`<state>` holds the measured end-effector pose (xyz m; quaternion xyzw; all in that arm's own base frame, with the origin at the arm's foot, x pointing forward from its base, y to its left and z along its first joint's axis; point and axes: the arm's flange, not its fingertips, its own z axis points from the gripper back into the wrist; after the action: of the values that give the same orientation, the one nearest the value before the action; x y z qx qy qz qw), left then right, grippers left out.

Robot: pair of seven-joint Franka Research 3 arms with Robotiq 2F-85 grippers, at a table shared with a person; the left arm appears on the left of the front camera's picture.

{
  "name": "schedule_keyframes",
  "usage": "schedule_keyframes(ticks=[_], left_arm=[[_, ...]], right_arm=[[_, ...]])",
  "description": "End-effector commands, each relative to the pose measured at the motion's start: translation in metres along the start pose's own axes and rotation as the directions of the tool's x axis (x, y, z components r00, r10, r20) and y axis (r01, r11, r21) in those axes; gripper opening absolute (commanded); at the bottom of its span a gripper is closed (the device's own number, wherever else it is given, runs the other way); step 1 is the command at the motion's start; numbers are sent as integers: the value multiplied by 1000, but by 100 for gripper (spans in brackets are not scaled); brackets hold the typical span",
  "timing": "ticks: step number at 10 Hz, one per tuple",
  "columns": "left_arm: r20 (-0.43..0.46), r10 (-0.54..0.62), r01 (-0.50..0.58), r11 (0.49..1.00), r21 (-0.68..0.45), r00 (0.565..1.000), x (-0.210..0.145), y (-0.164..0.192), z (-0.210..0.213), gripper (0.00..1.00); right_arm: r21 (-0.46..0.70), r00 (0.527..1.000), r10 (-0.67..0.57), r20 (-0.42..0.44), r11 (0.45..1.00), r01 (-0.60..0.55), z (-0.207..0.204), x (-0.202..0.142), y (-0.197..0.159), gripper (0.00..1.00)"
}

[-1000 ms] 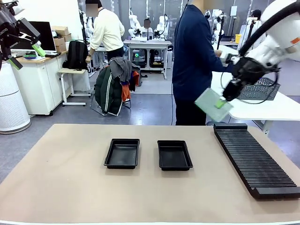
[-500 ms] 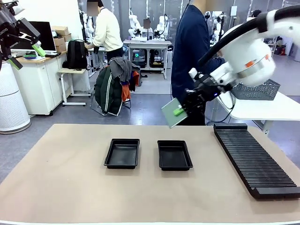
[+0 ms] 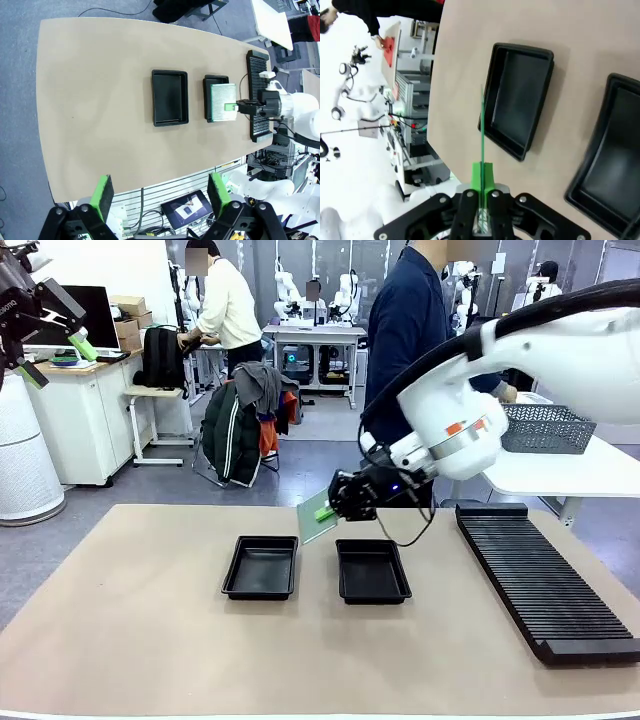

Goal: Inspect and transfer BCBs to ESD trays.
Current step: Pick up the Blank PCB from the PCB Rack and place it in the left ESD tray.

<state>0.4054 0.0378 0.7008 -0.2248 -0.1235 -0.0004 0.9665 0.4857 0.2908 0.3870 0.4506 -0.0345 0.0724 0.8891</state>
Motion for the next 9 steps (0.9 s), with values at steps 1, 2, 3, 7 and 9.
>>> schedule_keyframes(ticks=[1, 2, 3, 7, 9], left_arm=[[0, 3, -3, 1000, -1, 1000, -1, 0, 0, 100], [0, 3, -3, 1000, -1, 1000, -1, 0, 0, 100], [0, 3, -3, 1000, -1, 1000, -1, 0, 0, 100], [0, 3, -3, 1000, -1, 1000, -1, 0, 0, 100], [0, 3, -3, 1000, -1, 1000, -1, 0, 0, 100]], right_arm=[[11, 998, -42, 49, 999, 41, -34, 4, 13, 3], [13, 995, -58, 76, 998, 57, -51, 4, 16, 3], [2, 993, -72, 90, 997, 72, -68, 7, 17, 3], [-29, 973, -173, 150, 983, 180, -128, 20, 20, 3], [-75, 971, -191, 142, 976, 203, -146, 16, 23, 3]])
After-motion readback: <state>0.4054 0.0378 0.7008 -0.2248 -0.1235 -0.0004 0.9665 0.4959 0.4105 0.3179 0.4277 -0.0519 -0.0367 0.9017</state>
